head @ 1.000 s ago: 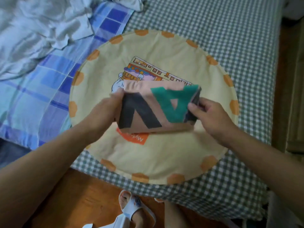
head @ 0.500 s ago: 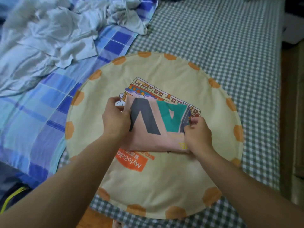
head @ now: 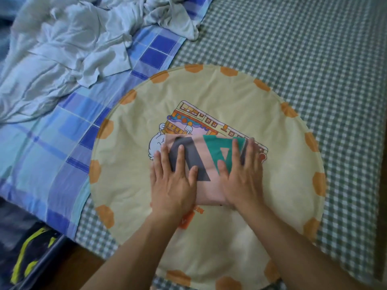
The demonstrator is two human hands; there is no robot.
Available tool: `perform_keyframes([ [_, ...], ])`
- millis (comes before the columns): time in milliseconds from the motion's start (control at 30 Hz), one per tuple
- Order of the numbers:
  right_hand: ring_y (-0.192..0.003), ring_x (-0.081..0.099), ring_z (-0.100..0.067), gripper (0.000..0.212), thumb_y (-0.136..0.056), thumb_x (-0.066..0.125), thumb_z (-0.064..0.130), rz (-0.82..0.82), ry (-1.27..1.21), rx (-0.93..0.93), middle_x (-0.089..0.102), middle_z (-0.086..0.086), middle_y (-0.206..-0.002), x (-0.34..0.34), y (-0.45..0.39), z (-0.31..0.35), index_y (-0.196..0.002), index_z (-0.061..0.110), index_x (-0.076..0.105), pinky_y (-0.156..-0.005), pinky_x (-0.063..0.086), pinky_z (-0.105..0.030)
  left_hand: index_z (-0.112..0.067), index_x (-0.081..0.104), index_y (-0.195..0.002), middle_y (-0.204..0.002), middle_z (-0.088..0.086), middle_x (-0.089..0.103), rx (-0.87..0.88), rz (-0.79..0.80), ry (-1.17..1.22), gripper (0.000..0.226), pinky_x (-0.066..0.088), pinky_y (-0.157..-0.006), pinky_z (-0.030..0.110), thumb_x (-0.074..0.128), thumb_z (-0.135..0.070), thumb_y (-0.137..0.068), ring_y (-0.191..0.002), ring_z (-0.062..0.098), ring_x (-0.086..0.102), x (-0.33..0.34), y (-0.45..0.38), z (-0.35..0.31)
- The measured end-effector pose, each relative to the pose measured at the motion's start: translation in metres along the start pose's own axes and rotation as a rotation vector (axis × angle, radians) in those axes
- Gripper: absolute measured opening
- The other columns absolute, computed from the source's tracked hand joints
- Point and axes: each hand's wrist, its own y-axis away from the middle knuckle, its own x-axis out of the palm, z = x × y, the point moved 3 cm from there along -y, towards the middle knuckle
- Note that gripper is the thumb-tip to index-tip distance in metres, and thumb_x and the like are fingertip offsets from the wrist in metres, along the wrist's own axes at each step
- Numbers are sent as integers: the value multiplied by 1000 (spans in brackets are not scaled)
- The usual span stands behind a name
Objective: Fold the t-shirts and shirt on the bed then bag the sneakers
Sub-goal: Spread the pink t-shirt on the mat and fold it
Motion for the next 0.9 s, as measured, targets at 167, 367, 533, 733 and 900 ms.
perform_keyframes([
  [167,-126,50,-39,71,-95,65,31,103,-485,419,45,-22,-146,-27,10,9,-156,16,33,-104,43,-44,-30,27,-153,-141,16,35,-239,54,480,55,41,-101,41,49,-35,-103,-120,39,52,-42,-10,-1],
  [367,-79,76,-27,32,-84,73,11,581,-1489,1010,73,-19,-112,-79,2,16,-116,6,70,-58,63,-39,-5,64,-103,-93,13,72,-495,340,1090,17,55,-70,37,59,-21,-100,-76,25,68,-63,-4,35],
  [533,-89,75,-32,53,-68,76,5,898,-1418,764,73,-19,-113,-93,62,122,-121,4,67,-65,63,-43,-13,68,-106,-95,4,76,-523,247,1266,10,55,-76,38,62,-20,-100,-86,20,71,-101,71,162],
  [733,-86,76,-20,21,-89,65,-6,1123,-1018,330,79,-5,-97,2,187,330,-106,5,70,-78,62,-35,-8,60,-94,-83,11,70,-780,42,1063,6,53,-78,53,66,-9,-96,-77,22,64,-141,170,423],
  [900,-70,64,-8,10,-87,77,9,1089,-667,275,71,8,-78,145,284,472,-81,10,69,-62,50,-17,-15,55,-82,-79,2,63,-724,93,620,16,48,-77,40,71,-15,-87,-80,25,60,-113,148,637],
])
